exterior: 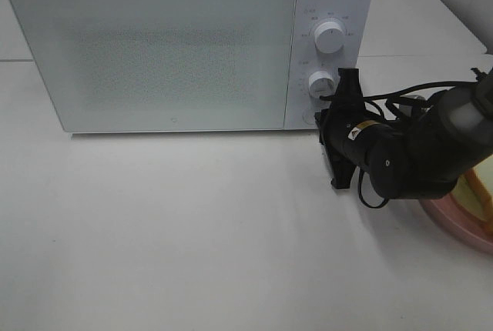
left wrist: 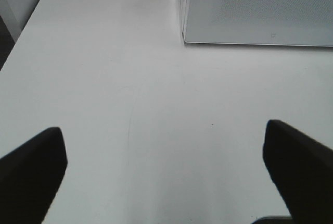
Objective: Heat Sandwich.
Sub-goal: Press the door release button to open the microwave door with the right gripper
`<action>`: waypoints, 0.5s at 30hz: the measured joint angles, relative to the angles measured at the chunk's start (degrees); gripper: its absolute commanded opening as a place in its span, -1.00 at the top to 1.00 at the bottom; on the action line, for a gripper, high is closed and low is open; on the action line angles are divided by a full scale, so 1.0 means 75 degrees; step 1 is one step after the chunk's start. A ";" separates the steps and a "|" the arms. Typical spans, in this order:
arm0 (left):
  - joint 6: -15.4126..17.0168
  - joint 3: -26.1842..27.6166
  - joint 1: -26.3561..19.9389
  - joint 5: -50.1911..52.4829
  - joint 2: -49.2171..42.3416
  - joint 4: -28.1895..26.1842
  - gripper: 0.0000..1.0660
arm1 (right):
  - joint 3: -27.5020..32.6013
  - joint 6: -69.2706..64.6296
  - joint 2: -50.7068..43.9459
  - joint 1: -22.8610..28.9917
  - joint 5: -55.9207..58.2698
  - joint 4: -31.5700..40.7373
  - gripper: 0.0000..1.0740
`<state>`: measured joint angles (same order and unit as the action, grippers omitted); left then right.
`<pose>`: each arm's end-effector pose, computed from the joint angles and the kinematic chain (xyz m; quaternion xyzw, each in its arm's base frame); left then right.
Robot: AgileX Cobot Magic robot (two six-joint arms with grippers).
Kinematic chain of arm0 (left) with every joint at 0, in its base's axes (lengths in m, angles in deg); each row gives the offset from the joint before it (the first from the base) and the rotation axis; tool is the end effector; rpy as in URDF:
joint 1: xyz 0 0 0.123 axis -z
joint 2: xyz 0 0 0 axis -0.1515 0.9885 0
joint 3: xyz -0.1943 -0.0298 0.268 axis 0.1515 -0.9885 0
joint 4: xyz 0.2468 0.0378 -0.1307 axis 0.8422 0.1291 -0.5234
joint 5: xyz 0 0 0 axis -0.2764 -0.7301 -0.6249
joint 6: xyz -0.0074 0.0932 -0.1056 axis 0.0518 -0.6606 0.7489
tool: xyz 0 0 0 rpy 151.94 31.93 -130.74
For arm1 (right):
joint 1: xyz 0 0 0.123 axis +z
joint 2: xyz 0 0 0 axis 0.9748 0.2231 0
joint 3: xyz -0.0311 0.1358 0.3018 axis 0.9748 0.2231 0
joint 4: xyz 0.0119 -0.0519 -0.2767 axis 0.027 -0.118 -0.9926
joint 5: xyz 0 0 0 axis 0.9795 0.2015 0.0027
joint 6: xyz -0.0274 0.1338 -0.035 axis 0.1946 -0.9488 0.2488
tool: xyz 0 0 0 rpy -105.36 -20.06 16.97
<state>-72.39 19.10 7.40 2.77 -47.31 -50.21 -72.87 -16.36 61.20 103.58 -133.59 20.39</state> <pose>0.0154 -0.0063 0.2735 -0.0083 0.8509 -0.0204 0.5249 0.4032 0.1556 0.0787 0.5557 0.6113 0.4365 0.3563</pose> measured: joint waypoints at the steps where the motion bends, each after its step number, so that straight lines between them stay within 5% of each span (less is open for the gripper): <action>1: 0.0000 0.0000 0.0000 0.0000 0.0000 0.0000 -0.83 | 0.0000 0.0000 0.0000 0.0000 0.0000 0.0000 1.00; 15: 0.0000 0.0000 0.0000 0.0000 0.0000 0.0000 -0.83 | -0.0382 -0.0130 0.0199 -0.0168 0.0542 -0.0351 1.00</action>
<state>-72.39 19.10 7.40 2.77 -47.31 -50.21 -75.74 -17.33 62.69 102.32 -129.53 17.75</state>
